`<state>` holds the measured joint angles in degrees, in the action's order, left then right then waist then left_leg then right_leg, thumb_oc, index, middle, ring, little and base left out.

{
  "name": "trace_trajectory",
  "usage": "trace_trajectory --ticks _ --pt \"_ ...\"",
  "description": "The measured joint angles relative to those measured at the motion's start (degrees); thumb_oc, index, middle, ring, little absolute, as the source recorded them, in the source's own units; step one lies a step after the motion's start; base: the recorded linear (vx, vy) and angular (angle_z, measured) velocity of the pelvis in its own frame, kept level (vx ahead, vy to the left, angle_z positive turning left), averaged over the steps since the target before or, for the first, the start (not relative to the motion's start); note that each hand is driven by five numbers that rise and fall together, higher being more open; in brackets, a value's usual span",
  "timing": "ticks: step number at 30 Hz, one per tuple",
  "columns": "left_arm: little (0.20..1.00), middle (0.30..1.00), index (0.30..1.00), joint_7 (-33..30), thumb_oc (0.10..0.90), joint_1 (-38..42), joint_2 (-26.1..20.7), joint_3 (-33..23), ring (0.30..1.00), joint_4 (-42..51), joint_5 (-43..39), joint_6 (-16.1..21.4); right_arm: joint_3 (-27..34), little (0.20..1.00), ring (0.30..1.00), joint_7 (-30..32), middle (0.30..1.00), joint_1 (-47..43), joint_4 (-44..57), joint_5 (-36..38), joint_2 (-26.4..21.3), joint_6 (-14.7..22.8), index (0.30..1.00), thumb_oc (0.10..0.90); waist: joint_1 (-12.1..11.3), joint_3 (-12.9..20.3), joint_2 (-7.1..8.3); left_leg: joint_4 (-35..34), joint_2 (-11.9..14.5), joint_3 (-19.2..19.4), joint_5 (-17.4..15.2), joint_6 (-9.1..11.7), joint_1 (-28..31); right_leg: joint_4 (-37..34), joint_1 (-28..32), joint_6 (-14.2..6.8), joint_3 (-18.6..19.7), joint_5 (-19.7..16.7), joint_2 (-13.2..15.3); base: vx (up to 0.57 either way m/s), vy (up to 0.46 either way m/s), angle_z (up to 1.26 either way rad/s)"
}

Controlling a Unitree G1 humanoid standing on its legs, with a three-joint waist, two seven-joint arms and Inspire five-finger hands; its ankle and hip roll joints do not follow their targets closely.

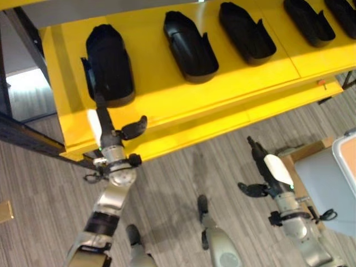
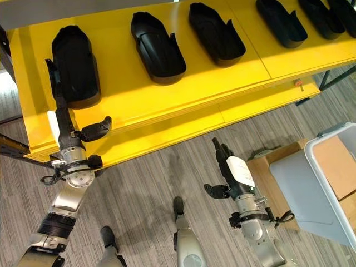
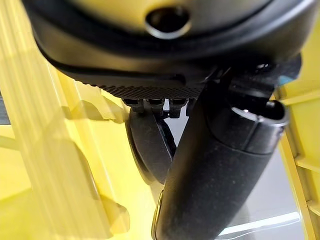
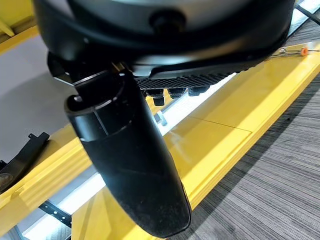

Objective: Move parts from the plastic box to the shelf.

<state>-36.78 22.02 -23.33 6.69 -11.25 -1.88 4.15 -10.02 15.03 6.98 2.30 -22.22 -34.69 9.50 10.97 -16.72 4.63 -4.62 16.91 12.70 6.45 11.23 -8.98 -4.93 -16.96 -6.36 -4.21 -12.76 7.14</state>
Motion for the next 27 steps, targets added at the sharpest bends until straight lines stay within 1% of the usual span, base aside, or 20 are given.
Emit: trace_trajectory --ticks 16,20,27 --pt "1.000 1.000 1.000 1.2 0.900 0.3 0.0 0.5 1.000 0.0 0.0 0.0 0.0 1.000 1.000 0.0 1.000 -0.2 0.0 0.0 0.0 0.0 1.000 0.900 -0.1 0.0 0.00 0.0 0.0 0.0 0.0 0.0 0.0 0.0 0.0 0.0 0.0 0.0 0.0 0.00 0.000 0.00" --pt "1.000 1.000 1.000 1.3 0.900 1.0 0.1 2.3 1.000 0.0 0.0 0.0 -0.2 1.000 1.000 0.2 1.000 -0.3 0.0 0.0 0.0 0.0 1.000 0.900 -0.1 0.0 0.00 0.0 0.0 -0.1 0.0 0.0 0.0 0.0 0.0 0.0 0.0 0.0 0.0 0.00 0.000 0.00" --pt "1.000 1.000 1.000 1.3 0.900 1.1 0.6 2.3 1.000 0.0 0.0 0.0 -0.3 1.000 1.000 0.5 1.000 -0.2 0.0 0.0 0.0 -0.1 1.000 0.900 -0.1 0.0 0.00 0.0 0.0 0.0 0.0 0.0 0.0 0.0 -0.1 0.0 0.0 0.0 0.0 0.00 0.000 0.00"
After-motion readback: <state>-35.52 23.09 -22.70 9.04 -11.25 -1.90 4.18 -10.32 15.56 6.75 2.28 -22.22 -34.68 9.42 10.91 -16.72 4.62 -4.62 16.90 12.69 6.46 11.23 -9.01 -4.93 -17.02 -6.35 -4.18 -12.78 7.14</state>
